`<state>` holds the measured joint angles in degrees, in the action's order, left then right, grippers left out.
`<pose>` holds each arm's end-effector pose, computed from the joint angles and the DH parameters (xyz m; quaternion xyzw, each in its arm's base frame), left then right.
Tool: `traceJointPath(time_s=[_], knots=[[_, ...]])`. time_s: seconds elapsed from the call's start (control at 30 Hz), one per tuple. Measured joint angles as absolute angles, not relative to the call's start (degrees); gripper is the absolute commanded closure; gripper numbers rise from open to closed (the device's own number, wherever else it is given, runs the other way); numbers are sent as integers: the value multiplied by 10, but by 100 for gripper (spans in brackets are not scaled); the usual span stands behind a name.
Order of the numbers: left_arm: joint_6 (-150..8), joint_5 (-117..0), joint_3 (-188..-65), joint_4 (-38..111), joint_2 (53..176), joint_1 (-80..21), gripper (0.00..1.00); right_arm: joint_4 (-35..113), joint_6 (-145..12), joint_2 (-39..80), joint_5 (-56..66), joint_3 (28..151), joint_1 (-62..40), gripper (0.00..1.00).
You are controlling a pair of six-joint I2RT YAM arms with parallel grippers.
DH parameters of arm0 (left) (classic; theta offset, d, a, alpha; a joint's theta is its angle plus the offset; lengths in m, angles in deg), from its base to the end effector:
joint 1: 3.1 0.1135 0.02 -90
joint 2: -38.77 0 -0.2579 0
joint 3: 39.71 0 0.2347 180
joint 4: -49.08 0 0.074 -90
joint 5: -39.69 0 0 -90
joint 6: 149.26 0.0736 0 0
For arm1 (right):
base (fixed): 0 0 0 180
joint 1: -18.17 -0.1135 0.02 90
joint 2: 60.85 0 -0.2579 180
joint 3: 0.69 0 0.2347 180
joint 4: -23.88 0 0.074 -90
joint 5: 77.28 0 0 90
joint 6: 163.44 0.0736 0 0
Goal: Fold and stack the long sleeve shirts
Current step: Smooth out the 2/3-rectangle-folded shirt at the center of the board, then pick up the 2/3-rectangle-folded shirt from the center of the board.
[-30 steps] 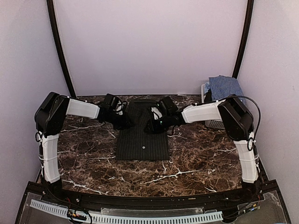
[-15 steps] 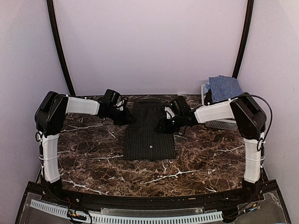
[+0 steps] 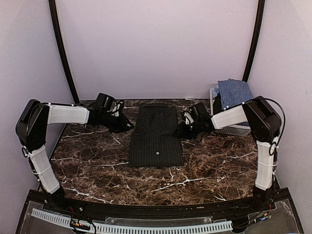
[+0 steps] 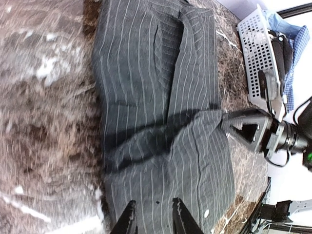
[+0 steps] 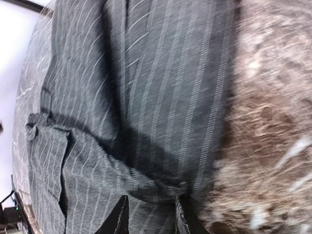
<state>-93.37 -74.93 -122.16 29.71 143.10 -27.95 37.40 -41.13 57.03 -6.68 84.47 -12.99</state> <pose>0.3569 -0.1991 0.1830 0.0159 0.8941 -0.3675 0.2554 0.3615 0.2472 0.1110 -0.0536 0.9153 0.3262 0.2302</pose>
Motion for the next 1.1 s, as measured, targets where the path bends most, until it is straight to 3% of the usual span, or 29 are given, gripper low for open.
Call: traceJointPath(time_s=[0.4, 0.77, 1.1], knots=[[-980, -778, -1012, 337, 1326, -305, 75, 411, -410, 507, -26, 813, -139, 69], [-1018, -784, -958, 373, 1299, -346, 74, 401, -390, 385, 2, 711, -272, 69], [-1026, -790, -952, 374, 1295, -352, 74, 320, -321, 328, -24, 531, -279, 69]])
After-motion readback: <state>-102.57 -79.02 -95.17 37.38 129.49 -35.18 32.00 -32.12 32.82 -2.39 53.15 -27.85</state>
